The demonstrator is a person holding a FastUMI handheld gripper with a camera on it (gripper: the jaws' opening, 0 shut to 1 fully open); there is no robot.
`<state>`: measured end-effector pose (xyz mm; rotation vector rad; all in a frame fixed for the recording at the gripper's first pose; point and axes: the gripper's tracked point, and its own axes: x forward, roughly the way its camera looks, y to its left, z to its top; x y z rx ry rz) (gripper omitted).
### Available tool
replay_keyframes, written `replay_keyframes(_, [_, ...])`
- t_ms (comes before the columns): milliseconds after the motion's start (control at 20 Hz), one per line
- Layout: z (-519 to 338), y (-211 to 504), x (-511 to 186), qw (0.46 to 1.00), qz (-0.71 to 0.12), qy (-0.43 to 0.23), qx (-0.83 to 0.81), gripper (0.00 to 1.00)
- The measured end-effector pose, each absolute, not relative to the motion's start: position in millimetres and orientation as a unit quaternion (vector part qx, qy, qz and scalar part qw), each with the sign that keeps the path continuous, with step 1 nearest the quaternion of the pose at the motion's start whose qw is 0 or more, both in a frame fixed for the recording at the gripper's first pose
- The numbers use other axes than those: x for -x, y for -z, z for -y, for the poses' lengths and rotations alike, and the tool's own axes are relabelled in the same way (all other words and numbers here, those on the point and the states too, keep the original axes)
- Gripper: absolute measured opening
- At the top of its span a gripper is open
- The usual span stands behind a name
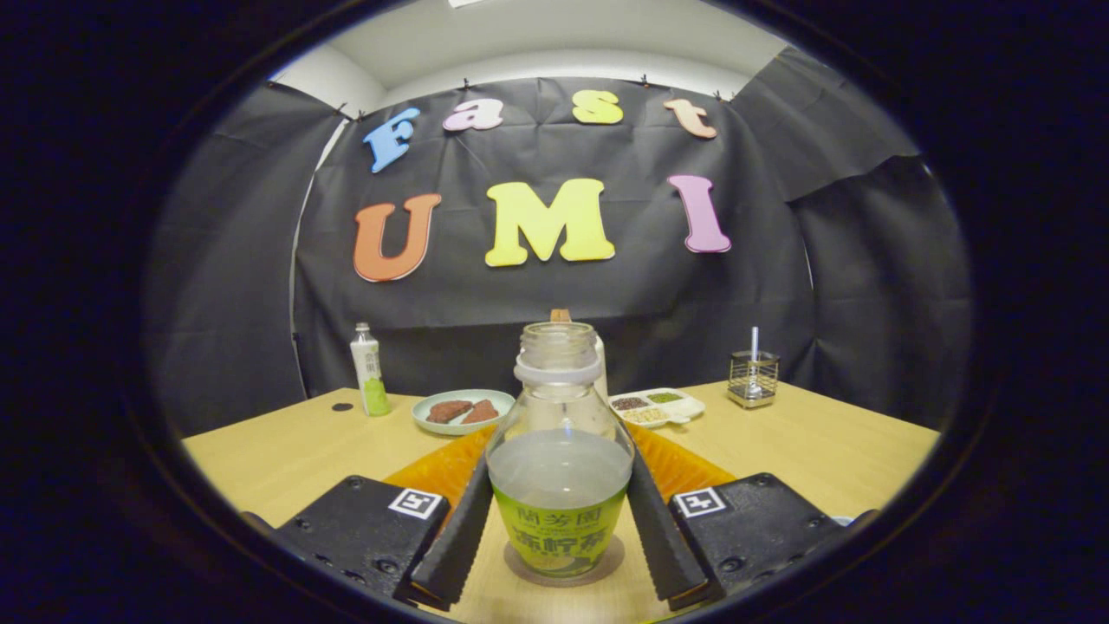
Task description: Take the bottle from table, then pour the juice into the cup, finally place the bottle on the coaster
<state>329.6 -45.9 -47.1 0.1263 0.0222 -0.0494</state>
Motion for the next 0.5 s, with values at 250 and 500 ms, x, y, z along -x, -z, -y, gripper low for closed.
replay_keyframes(250, [41.8,64.5,-337.3,0.996,-0.040,0.026,-0.071,0.84])
replay_keyframes(500, [44.3,44.2,-331.9,0.998,-0.013,0.031,-0.048,0.95])
